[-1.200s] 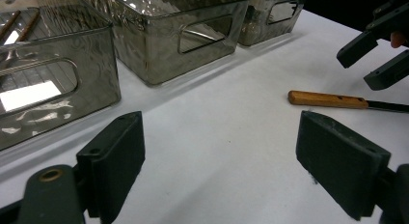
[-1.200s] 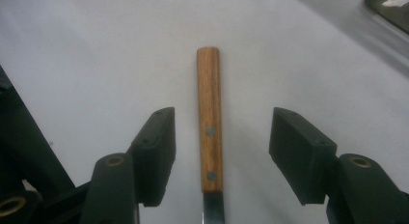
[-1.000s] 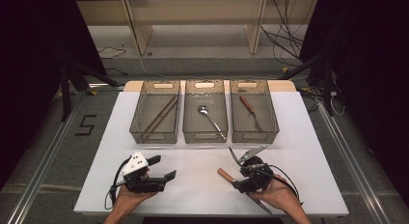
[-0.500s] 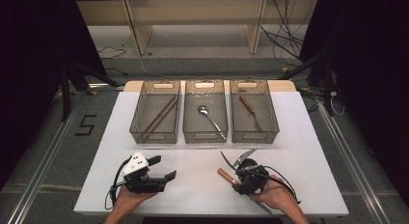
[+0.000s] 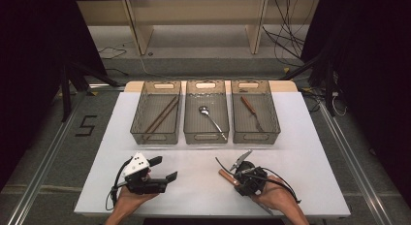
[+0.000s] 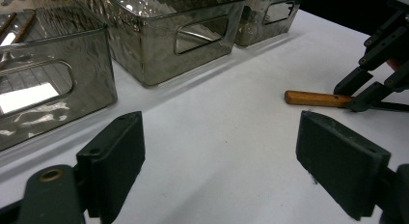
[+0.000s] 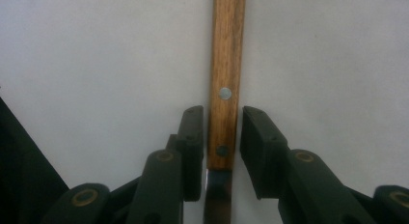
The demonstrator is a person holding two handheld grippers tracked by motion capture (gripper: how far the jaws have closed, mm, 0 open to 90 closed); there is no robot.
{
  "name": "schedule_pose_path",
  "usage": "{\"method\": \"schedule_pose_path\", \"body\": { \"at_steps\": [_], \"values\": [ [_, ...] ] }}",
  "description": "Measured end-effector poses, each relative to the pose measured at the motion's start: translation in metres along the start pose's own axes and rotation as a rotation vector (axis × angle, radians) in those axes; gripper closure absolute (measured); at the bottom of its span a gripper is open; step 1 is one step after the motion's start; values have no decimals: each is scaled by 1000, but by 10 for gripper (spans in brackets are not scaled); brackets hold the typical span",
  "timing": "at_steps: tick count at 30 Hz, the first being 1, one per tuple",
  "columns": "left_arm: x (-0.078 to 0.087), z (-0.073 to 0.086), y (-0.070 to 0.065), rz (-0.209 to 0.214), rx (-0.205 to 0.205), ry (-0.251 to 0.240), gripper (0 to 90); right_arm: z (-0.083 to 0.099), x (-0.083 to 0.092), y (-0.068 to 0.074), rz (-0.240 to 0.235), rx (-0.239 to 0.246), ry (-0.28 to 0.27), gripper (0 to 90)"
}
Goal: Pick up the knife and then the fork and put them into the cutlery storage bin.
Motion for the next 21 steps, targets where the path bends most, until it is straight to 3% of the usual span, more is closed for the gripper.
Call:
{"method": "schedule_pose_path", "body": {
  "at_steps": [7, 21],
  "values": [
    [-1, 0, -1, 1, -1, 1, 172, -2, 0, 3, -2, 31, 18, 762],
    [0, 0, 0, -1, -2, 0, 172, -3, 1, 4, 9, 68, 17, 770]
  ]
}}
Point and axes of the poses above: each handheld gripper's, and its own axes: x roughly backward along the jaws, z roughly out of its underside, y roughly to its left, the point moved 8 cm from there along -x, roughly forward along the jaws, and after that the axes turned 11 degrees about z, right-handed, at the moved point
